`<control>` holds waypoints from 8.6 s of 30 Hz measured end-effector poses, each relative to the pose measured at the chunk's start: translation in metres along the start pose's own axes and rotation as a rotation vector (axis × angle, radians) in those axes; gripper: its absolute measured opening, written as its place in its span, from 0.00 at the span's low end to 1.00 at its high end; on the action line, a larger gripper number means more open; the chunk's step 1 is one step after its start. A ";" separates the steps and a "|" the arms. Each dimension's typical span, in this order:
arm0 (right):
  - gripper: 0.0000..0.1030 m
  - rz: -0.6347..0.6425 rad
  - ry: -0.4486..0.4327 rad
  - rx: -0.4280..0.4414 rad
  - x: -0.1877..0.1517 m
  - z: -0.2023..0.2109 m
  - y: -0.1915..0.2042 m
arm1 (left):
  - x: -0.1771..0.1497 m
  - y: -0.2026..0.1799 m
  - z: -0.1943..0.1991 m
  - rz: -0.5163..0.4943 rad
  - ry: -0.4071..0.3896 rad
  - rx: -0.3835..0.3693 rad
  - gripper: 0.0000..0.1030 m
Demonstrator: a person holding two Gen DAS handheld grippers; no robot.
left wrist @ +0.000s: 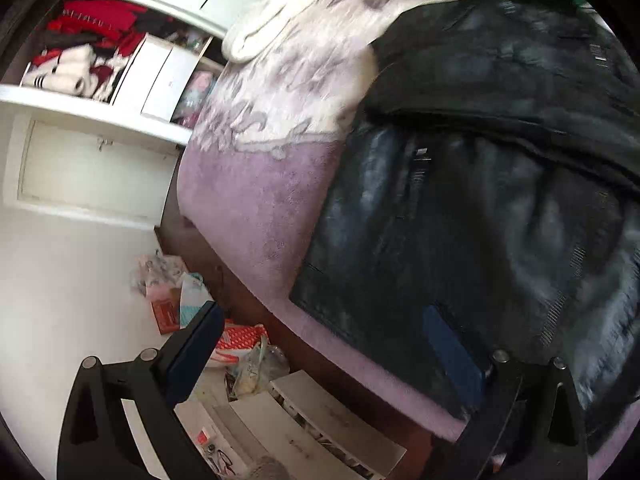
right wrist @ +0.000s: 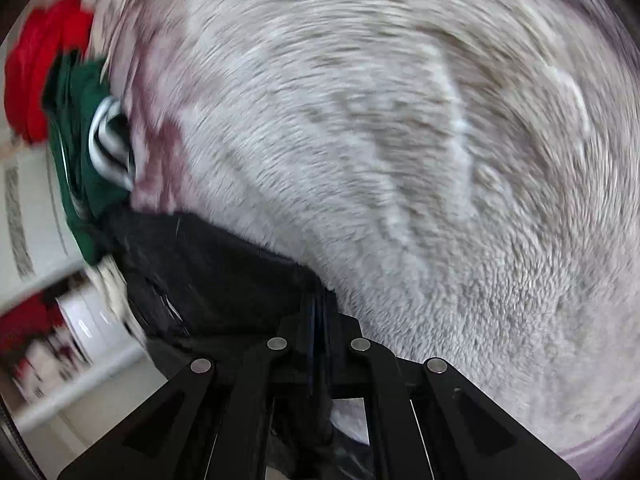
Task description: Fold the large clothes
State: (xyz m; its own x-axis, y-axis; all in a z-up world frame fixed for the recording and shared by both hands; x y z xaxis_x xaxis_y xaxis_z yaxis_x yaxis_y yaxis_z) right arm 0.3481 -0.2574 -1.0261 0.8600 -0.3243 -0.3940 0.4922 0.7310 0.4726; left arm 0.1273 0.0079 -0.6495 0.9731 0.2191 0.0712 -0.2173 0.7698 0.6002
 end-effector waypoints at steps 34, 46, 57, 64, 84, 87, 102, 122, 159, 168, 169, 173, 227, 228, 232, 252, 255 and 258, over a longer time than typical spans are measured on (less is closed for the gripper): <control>0.53 0.206 0.030 -0.142 -0.060 0.080 -0.102 | -0.047 -0.216 0.002 -0.303 -0.219 0.297 1.00; 0.75 0.288 0.257 0.336 -0.066 -0.029 -0.003 | -0.066 -0.217 0.052 -0.363 -0.279 0.093 0.09; 0.27 0.251 0.103 0.270 -0.104 0.009 0.074 | -0.044 -0.155 0.072 -0.259 -0.277 -0.079 0.08; 0.27 0.349 0.056 0.123 -0.150 0.023 0.208 | -0.013 -0.066 0.066 -0.148 -0.258 -0.291 0.08; 0.73 0.353 0.180 -0.352 -0.171 -0.227 0.384 | -0.014 0.046 -0.175 0.331 0.340 -1.106 0.35; 0.73 0.369 0.221 -0.230 -0.182 -0.203 0.398 | -0.040 0.064 -0.190 0.360 0.405 -1.056 0.33; 0.51 0.434 0.295 -0.076 -0.191 -0.226 0.381 | 0.035 0.071 -0.146 0.295 0.193 -0.945 0.79; 0.00 0.523 -0.022 -0.341 -0.003 -0.128 0.307 | 0.027 0.041 -0.217 0.349 0.394 -0.731 0.88; 0.95 0.480 0.234 0.083 -0.017 -0.100 0.246 | 0.160 0.036 -0.195 0.487 0.268 -0.843 1.00; 0.21 0.428 0.086 0.228 -0.026 -0.082 0.271 | 0.137 0.060 -0.173 0.443 0.208 -0.774 1.00; 0.15 0.383 0.063 0.252 -0.032 -0.070 0.262 | 0.134 0.062 -0.167 0.436 0.204 -0.774 1.00; 0.15 0.175 -0.119 0.293 -0.061 0.018 0.195 | 0.126 0.070 -0.147 0.379 0.167 -0.747 1.00; 0.31 0.486 0.192 -0.595 -0.168 -0.082 0.177 | 0.095 0.074 -0.162 0.291 0.171 -0.617 1.00; 0.31 0.487 0.197 -0.564 -0.165 -0.075 0.175 | 0.097 0.063 -0.146 0.275 0.158 -0.643 1.00; 0.41 0.461 0.178 -0.359 -0.178 -0.017 0.168 | 0.105 0.011 -0.086 0.192 0.102 -0.714 1.00; 1.00 0.179 -0.116 0.353 -0.119 0.084 -0.018 | 0.150 -0.149 -0.080 0.053 0.200 -0.676 1.00; 0.99 0.193 -0.109 0.481 -0.108 0.079 0.009 | 0.149 -0.148 -0.080 0.047 0.207 -0.672 1.00; 0.99 0.175 -0.103 0.509 -0.094 0.065 0.024 | 0.149 -0.144 -0.081 0.024 0.203 -0.647 1.00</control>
State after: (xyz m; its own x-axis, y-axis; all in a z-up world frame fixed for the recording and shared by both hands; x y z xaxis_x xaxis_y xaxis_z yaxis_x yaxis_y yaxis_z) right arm 0.2877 -0.2483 -0.9266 0.9311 -0.2995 -0.2080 0.3215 0.4052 0.8558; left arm 0.2973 -0.0216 -0.7897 0.9475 0.3003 -0.1099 -0.3023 0.9532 -0.0018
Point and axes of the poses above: each gripper's, at about its wrist camera, not at the fingertips, and z roughly against the way its jaws point, y to its left, x to its top, the point moved 9 cm from there along -z, roughly the way its jaws point, and after that the axes turned 4 degrees about y, right-handed, at the moved point
